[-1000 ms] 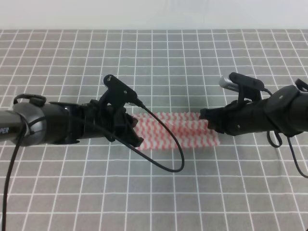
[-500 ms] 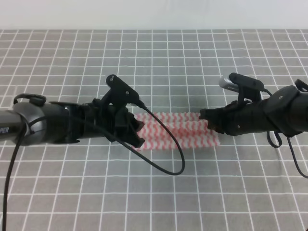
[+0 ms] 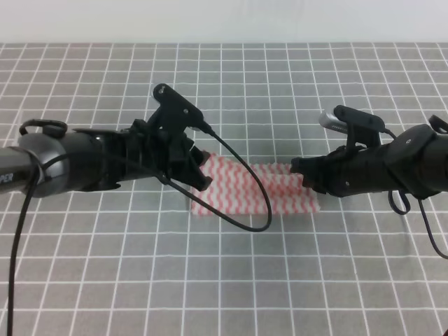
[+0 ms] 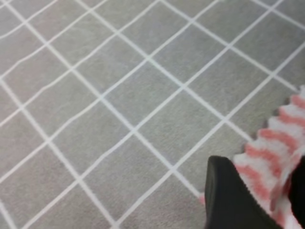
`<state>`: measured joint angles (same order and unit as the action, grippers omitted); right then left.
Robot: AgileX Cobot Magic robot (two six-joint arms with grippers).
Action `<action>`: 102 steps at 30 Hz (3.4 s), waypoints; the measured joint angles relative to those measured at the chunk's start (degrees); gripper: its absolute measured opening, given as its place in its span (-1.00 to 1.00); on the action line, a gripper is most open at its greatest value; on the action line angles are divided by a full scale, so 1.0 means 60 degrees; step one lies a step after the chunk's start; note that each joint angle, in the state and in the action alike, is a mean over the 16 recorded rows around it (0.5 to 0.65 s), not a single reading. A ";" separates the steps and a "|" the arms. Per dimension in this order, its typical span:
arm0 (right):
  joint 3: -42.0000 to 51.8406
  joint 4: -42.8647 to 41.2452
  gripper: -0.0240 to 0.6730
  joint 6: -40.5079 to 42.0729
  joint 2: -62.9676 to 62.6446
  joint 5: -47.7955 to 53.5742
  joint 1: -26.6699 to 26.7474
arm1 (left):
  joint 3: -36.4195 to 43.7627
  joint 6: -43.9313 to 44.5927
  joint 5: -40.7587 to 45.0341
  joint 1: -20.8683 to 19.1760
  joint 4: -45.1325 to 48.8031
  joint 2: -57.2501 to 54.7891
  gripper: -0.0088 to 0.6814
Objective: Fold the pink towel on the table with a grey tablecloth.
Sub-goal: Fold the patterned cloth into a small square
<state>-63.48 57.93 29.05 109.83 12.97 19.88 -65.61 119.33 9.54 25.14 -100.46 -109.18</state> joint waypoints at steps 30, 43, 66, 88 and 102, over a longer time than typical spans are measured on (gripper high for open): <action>-0.0001 0.0026 -0.97 0.0001 0.0056 0.0016 0.0006 | 0.0046 -0.1390 0.0864 -0.0004 0.0158 0.0252 -0.21; -0.0126 0.0042 -0.97 0.0001 0.0072 0.0091 0.0010 | 0.0463 -0.1619 0.2518 -0.0005 0.0771 -0.0272 -0.55; -0.0185 0.0493 -0.49 0.0000 0.0075 -0.0414 0.0011 | 0.0515 -0.1322 0.2311 -0.0004 0.0838 -0.0791 -0.69; -0.1316 0.0347 -0.62 0.0385 0.0092 0.0971 0.0009 | 0.0519 -0.1310 0.2231 -0.0004 0.0840 -0.0784 -0.69; -0.1506 0.0115 -0.96 0.0473 0.0728 0.1310 0.0005 | 0.0513 -0.1308 0.2228 -0.0004 0.0826 -0.0791 -0.69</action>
<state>-72.51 58.62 31.88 114.20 20.83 19.91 -62.53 111.48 22.91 25.11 -95.50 -113.93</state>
